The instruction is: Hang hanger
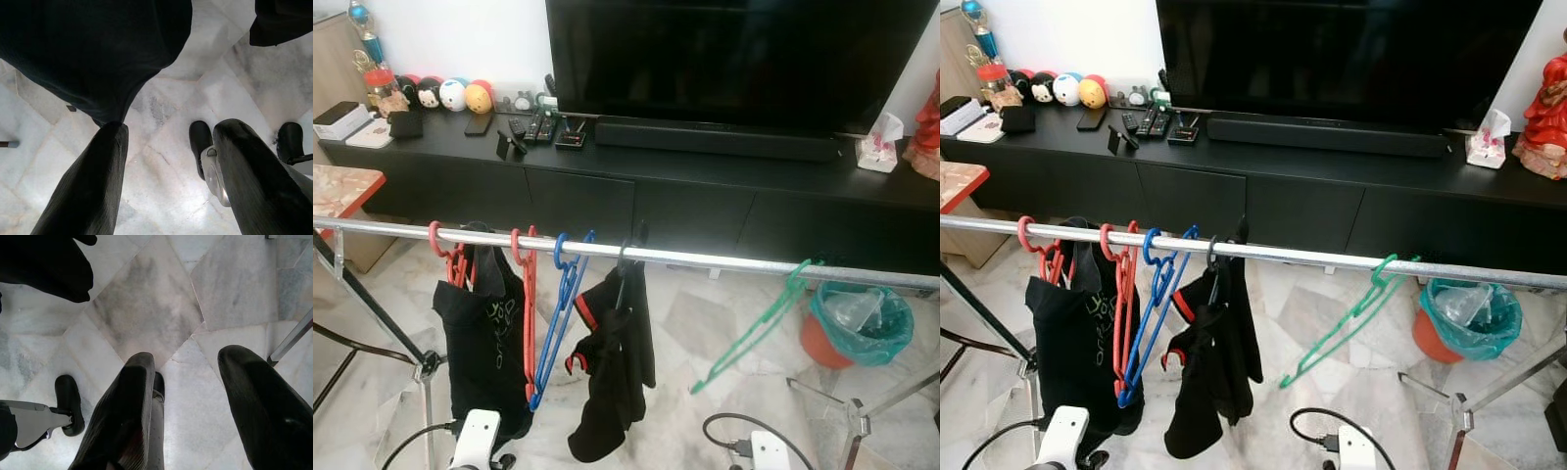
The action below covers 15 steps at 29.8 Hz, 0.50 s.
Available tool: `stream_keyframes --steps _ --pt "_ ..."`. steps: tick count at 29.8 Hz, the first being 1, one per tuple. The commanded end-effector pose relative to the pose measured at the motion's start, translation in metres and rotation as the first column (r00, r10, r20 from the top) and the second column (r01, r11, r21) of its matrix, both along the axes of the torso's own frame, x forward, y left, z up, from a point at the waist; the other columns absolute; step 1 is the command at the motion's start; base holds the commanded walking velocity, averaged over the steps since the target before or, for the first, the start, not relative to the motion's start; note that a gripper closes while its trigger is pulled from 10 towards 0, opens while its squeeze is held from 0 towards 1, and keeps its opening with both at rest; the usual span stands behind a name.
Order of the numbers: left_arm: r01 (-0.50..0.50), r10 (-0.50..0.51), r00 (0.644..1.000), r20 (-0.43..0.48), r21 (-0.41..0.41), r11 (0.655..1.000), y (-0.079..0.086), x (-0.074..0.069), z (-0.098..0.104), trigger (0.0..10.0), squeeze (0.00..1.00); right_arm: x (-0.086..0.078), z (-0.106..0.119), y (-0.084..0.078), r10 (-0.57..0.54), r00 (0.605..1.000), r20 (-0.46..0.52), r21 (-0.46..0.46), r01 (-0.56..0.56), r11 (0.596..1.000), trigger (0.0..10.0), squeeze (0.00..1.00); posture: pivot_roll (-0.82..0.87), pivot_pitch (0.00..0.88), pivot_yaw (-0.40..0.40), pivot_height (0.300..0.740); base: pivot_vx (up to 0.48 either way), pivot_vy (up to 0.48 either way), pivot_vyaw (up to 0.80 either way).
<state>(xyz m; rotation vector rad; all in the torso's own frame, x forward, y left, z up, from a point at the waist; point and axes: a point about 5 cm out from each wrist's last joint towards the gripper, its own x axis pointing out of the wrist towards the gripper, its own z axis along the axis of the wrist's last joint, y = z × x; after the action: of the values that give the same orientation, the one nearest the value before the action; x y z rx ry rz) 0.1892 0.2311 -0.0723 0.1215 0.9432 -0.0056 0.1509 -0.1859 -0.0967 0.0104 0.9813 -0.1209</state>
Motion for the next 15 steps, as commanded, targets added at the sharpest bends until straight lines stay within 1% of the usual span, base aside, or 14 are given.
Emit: stream_keyframes --steps 1,5,6,11,15 --pt "-0.002 0.002 1.0 -0.015 0.009 1.0 0.0034 -0.0047 -0.0016 10.0 0.0 0.0028 0.0011 0.0002 -0.018 1.0 0.012 -0.001 0.018 1.0 10.0 0.0 0.03 0.0 0.008 0.74 0.0 0.0 0.0" --pt "0.001 -0.001 1.0 -0.013 0.013 1.0 0.0044 -0.0041 -0.001 10.0 0.0 0.004 0.0016 -0.0003 -0.022 1.0 0.014 -0.003 0.022 1.0 10.0 0.0 0.02 0.0 0.016 0.74 0.0 0.0 0.0" --pt "-0.001 0.001 1.0 -0.01 0.012 1.0 0.0052 -0.0035 -0.0004 10.0 0.0 0.0051 0.0022 -0.0024 -0.043 0.999 0.018 -0.005 0.043 0.999 10.0 0.0 0.02 0.0 0.022 0.74 0.0 0.0 0.0" --pt "-0.004 0.004 1.0 -0.009 0.012 1.0 0.0061 -0.003 0.0 10.0 0.0 0.0055 0.0024 -0.002 -0.041 0.999 0.019 -0.01 0.041 0.999 10.0 0.0 0.01 0.0 0.029 0.74 0.0 0.0 0.0" --pt "-0.002 0.002 1.0 -0.011 0.013 1.0 0.0067 -0.0026 0.0003 10.0 0.0 0.0018 0.0008 -0.0013 -0.055 0.998 0.009 -0.009 0.055 0.998 10.0 0.0 0.02 0.0 0.033 0.74 0.0 0.0 0.0"
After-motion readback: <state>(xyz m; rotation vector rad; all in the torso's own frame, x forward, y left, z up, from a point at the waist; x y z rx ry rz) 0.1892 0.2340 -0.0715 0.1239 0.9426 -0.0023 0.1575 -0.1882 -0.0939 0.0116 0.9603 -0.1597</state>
